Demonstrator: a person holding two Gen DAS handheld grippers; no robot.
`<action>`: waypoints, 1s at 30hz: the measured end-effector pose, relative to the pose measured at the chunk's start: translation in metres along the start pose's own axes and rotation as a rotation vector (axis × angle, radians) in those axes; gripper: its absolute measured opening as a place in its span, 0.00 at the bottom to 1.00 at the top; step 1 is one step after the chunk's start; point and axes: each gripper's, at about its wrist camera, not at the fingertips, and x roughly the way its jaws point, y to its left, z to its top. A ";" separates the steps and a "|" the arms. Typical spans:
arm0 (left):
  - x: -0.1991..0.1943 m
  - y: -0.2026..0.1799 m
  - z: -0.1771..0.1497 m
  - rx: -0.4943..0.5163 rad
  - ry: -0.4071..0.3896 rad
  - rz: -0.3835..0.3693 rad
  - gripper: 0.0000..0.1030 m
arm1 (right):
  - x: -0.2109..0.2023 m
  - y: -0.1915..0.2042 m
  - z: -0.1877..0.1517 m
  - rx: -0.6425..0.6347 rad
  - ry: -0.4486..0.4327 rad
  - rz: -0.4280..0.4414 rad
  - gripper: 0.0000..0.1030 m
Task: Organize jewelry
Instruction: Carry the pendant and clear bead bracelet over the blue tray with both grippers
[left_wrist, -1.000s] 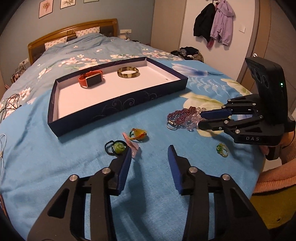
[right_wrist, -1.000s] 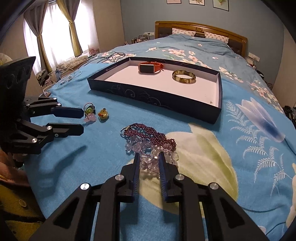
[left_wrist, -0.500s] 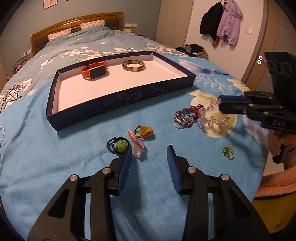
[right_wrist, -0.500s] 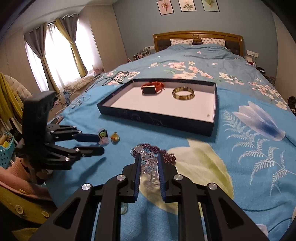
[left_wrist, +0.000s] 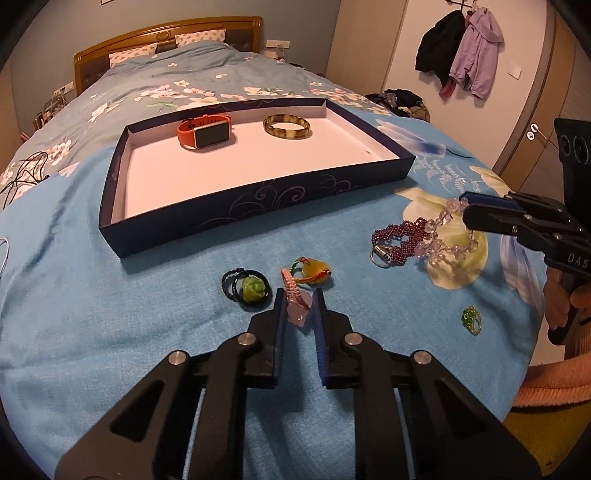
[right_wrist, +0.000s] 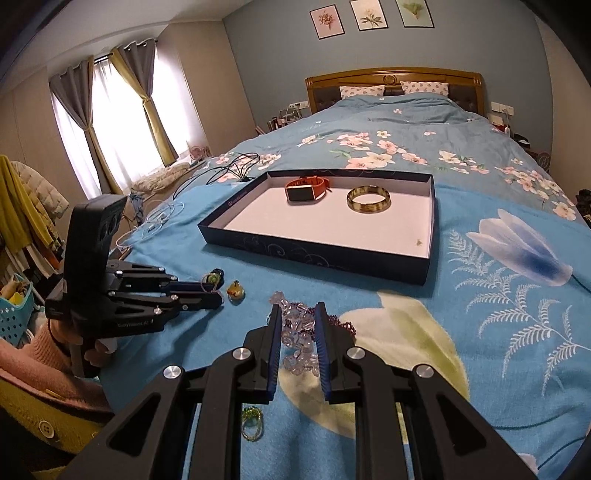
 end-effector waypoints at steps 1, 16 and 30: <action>-0.001 -0.001 0.000 0.005 -0.005 0.005 0.14 | -0.001 0.000 0.001 0.001 -0.003 0.002 0.15; -0.032 -0.007 0.005 0.024 -0.104 -0.009 0.14 | -0.007 0.001 0.018 0.000 -0.063 0.007 0.15; -0.052 0.004 0.027 0.023 -0.193 0.024 0.14 | -0.002 -0.007 0.045 -0.009 -0.111 0.007 0.15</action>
